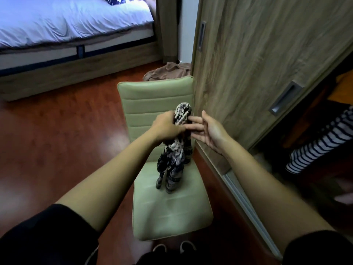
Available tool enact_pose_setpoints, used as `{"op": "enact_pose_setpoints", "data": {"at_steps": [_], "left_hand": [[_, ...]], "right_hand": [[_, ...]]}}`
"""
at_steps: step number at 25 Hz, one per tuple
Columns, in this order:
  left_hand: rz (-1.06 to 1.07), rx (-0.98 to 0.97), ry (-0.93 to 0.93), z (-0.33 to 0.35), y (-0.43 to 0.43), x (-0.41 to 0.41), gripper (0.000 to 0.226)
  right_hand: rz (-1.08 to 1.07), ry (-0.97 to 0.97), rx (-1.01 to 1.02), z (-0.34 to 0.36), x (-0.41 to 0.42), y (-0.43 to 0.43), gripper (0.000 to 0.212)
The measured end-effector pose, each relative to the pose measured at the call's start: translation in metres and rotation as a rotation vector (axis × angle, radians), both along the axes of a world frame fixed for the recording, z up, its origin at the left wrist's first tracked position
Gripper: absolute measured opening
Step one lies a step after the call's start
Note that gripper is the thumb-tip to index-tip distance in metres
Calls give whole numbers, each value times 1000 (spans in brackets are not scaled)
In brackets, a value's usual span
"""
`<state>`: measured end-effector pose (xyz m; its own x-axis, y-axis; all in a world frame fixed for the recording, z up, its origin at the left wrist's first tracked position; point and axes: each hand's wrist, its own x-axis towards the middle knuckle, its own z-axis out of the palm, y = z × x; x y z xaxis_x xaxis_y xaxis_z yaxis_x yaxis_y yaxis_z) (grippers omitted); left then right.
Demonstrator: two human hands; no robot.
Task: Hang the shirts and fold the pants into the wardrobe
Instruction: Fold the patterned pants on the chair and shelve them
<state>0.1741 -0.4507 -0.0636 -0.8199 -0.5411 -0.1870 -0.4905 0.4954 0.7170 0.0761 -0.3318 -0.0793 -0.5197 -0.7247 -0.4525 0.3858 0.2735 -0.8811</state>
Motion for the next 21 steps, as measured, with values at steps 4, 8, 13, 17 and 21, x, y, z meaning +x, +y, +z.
{"op": "enact_pose_setpoints", "data": {"at_steps": [4, 8, 13, 17, 21], "left_hand": [[209, 197, 80, -20, 25, -18, 29], [122, 515, 240, -29, 45, -17, 21], [172, 769, 365, -67, 32, 21, 25], [426, 785, 232, -176, 1, 60, 23], [589, 680, 22, -289, -27, 105, 16]], "right_hand": [[-346, 136, -137, -54, 22, 16, 47], [-414, 331, -241, -94, 45, 42, 51], [-148, 817, -75, -140, 53, 32, 55], [141, 897, 143, -250, 70, 10, 73], [544, 745, 464, -356, 87, 15, 61]]}}
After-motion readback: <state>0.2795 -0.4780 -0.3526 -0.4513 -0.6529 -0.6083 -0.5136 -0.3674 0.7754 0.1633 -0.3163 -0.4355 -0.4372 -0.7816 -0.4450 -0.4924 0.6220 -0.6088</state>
